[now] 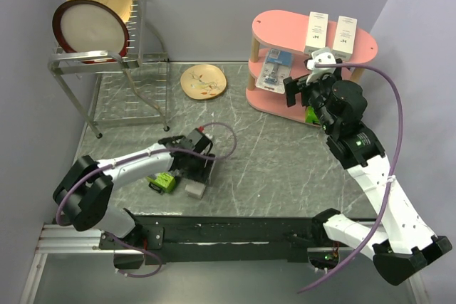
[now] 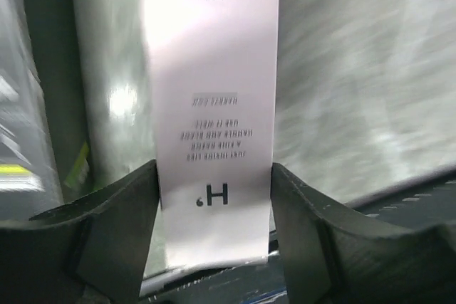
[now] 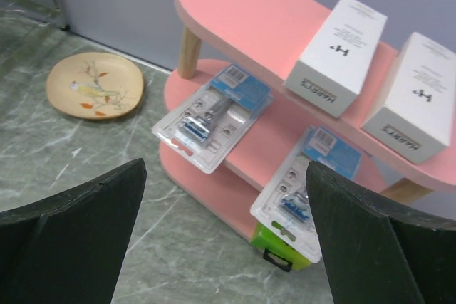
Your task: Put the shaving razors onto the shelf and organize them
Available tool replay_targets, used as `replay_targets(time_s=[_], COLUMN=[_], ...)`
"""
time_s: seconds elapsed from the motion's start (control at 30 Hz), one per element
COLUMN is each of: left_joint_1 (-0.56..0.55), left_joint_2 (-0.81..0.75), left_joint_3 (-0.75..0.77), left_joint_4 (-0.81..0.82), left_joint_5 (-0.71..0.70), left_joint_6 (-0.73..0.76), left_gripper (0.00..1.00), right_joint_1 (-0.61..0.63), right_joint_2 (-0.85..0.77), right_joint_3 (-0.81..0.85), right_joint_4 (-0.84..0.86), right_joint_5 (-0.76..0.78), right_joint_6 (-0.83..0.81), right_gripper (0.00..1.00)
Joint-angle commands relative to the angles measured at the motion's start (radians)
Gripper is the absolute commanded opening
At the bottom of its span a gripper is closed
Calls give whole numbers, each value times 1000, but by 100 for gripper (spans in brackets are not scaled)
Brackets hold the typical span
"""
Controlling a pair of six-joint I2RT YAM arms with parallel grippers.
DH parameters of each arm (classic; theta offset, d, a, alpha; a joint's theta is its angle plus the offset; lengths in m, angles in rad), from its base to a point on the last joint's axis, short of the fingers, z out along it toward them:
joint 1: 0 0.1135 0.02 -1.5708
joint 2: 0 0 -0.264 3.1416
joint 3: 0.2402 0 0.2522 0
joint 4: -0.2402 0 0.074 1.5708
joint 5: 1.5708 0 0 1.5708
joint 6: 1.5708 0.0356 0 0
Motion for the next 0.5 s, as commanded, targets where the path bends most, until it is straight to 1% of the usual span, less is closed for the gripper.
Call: replay_targets(time_s=[0.0,0.03,0.07,0.17,0.2,0.23,0.27,0.3,0.33,0.47], left_joint_1=[-4,-1,4,39,56,60,76,80,80,85], left_joint_2=[-32,-31,-22,4,11,14,12,5,-3,-45], left_joint_3=[228,297,332,434,452,487,500,509,514,567], left_joint_4=[-41,-56,-62,-110,-119,-124,-116,-105,-84,32], left_joint_5=[18,15,15,47,61,67,79,90,89,81], left_joint_6=[183,206,247,274,278,283,292,300,307,327], left_gripper=[64,64,63,59,58,57,55,50,49,47], right_joint_1=[-24,-27,-32,-60,-73,-118,-139,-158,-196,-241], right_joint_2=[-11,-13,-16,-34,-37,-51,-57,-62,-69,-95], right_joint_3=[62,59,51,37,39,37,28,28,28,36], right_joint_4=[59,64,66,55,30,17,9,-14,-25,-60], right_joint_5=[82,94,114,143,137,126,128,134,140,123], right_joint_6=[-73,-85,-105,-116,-107,-98,-82,-73,-67,-47], right_gripper=[100,100,100,100,100,100,100,100,100,100])
